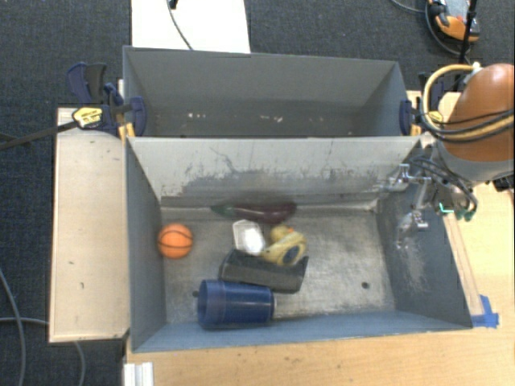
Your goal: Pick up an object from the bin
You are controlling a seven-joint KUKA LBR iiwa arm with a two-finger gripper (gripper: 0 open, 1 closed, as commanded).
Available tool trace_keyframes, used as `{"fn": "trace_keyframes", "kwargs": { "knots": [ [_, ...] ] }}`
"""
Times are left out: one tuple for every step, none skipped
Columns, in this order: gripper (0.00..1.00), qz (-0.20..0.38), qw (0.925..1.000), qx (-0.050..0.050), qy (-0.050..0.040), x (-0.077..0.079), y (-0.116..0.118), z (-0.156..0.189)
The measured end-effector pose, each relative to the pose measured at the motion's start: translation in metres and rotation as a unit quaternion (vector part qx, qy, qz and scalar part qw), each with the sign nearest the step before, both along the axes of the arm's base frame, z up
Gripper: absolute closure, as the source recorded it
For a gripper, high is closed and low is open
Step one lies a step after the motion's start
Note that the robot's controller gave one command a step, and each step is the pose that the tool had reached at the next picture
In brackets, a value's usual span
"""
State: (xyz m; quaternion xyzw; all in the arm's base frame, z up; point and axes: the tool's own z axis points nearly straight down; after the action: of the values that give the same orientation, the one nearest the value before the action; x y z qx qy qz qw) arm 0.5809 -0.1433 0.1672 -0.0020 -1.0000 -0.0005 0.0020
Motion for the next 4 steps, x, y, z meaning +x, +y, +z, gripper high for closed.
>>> {"fn": "trace_keyframes", "kwargs": {
  "knots": [
    [0.00, 0.002, 1.0000, -0.001, -0.0040, 0.002, 0.000, 0.004],
    [0.00, 0.064, 0.9979, -0.001, -0.0033, -0.002, 0.018, 0.004],
    [0.00, 0.104, 0.9946, 0.000, -0.0026, -0.037, 0.058, 0.007],
    [0.00, 0.138, 0.9904, -0.002, -0.0076, -0.046, 0.071, -0.034]
  ]
}}
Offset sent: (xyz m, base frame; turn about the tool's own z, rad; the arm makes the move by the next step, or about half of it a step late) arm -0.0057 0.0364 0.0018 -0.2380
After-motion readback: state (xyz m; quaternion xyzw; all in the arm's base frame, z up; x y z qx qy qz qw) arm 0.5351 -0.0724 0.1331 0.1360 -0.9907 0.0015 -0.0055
